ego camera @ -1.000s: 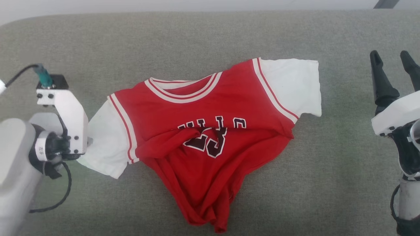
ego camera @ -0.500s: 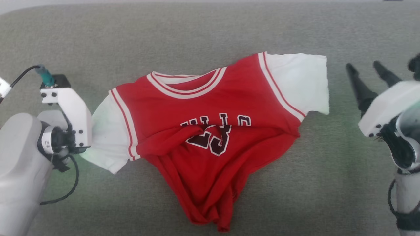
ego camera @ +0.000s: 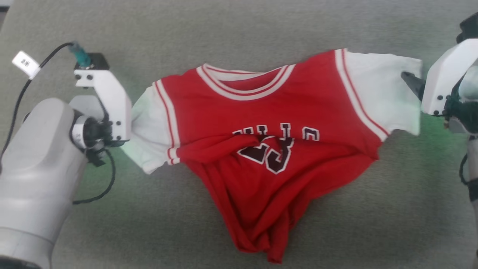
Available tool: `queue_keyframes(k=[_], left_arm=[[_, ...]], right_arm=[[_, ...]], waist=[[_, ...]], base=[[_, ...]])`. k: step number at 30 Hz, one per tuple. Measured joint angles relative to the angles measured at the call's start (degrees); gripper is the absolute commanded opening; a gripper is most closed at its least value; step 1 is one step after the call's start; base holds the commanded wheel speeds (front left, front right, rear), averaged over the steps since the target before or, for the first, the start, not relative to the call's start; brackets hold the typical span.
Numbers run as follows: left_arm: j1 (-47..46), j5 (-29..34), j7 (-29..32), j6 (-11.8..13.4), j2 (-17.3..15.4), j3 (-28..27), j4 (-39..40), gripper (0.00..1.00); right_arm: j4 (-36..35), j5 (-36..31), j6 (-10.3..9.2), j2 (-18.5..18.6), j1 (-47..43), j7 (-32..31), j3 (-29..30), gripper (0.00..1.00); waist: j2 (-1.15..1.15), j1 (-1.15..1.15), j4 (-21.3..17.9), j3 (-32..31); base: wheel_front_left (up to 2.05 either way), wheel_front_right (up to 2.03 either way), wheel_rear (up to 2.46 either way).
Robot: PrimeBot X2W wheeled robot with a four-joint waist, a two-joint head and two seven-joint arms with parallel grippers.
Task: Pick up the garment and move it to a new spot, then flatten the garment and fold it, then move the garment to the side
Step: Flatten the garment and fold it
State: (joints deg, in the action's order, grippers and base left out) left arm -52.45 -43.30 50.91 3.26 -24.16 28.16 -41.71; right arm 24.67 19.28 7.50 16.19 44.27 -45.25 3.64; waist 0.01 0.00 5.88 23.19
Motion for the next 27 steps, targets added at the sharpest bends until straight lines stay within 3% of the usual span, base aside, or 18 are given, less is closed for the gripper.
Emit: queue_keyframes(k=[7,8,9,17,27], left_arm=[[-2.8,0.1,-2.3,-2.0,2.8,0.6,-3.4,0.00],[-3.1,0.1,-2.5,-2.1,3.0,0.7,-3.8,0.00],[-3.4,0.1,-2.8,-2.4,3.3,0.8,-4.3,0.00],[-5.1,-0.5,-4.5,-4.0,4.0,0.6,-8.3,0.00],[-9.8,-0.5,-4.1,-5.5,2.2,0.7,-7.1,0.00]], right_arm=[[11.0,-2.4,-0.01,0.6,6.6,-6.6,-0.1,1.00],[12.1,-2.5,-0.02,0.6,7.2,-7.3,-0.2,0.67],[13.1,-2.9,-0.02,0.8,7.9,-8.0,-0.4,0.00],[17.1,-3.7,0.03,0.6,9.9,-4.8,-0.9,0.00],[13.9,0.6,0.00,0.5,9.9,0.9,-2.7,0.00]], waist=[[0.00,0.00,2.7,1.6],[0.00,0.00,2.9,1.8],[0.00,0.00,3.1,1.9],[0.00,0.00,3.3,1.1],[-0.01,0.00,1.1,-6.4]], base=[[0.00,0.00,0.00],[0.00,0.00,0.00],[0.00,0.00,0.00],[0.00,0.00,0.00],[0.00,0.00,0.00]])
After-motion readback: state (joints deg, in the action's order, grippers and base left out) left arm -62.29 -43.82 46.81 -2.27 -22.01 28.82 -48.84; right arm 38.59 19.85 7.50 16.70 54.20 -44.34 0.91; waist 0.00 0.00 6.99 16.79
